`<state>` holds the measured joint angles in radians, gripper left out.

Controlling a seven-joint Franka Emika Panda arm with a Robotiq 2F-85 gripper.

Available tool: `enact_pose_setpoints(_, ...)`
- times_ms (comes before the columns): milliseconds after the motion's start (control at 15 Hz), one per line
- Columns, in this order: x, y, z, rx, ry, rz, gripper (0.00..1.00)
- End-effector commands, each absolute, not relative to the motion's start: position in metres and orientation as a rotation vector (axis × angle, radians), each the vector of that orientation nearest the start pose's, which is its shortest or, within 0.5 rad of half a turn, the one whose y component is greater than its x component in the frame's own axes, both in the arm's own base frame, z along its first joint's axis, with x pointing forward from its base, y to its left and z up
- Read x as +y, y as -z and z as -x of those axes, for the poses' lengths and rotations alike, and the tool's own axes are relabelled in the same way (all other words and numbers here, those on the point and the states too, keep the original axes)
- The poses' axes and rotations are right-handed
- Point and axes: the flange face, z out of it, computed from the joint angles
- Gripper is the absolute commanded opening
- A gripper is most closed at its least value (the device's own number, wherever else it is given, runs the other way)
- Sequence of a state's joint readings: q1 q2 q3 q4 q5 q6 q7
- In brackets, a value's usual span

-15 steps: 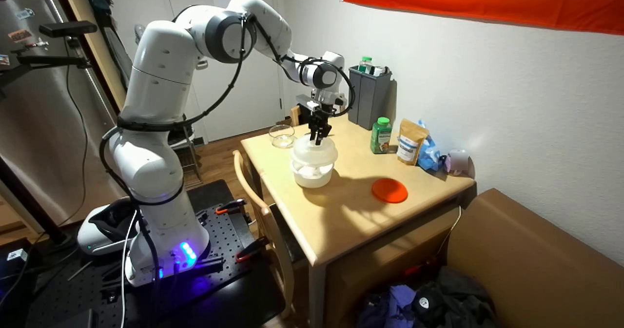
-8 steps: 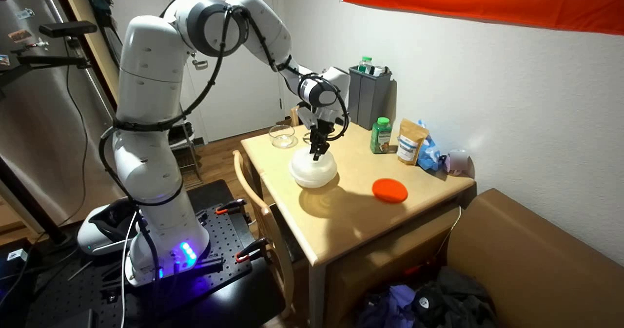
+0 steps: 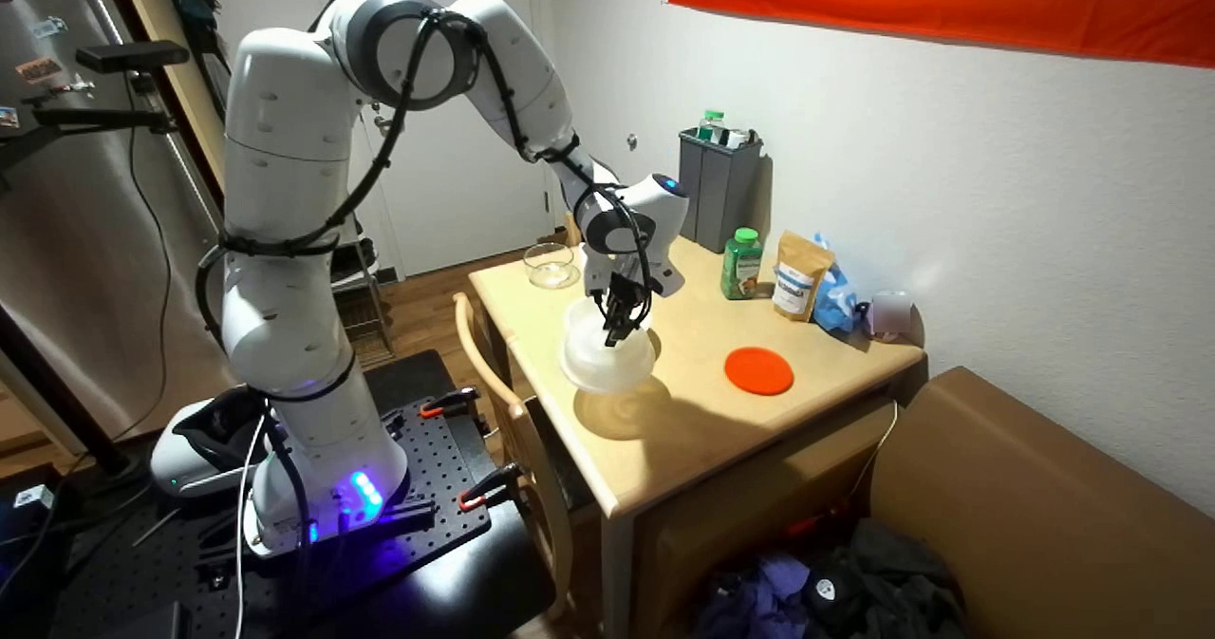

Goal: Uncover the white bowl and put the lid on the table

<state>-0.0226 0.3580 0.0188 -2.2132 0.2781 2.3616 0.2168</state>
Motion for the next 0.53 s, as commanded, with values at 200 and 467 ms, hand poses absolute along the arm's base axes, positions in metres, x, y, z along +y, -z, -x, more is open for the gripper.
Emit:
enact_pose_setpoints(200, -0.018, -0.211, -0.507, 0.792, -0.265, 2.846, 0.19)
enact_pose_setpoints(467, -0.025, -0.217, -0.501, 0.857, -0.25, 2.835, 0.19)
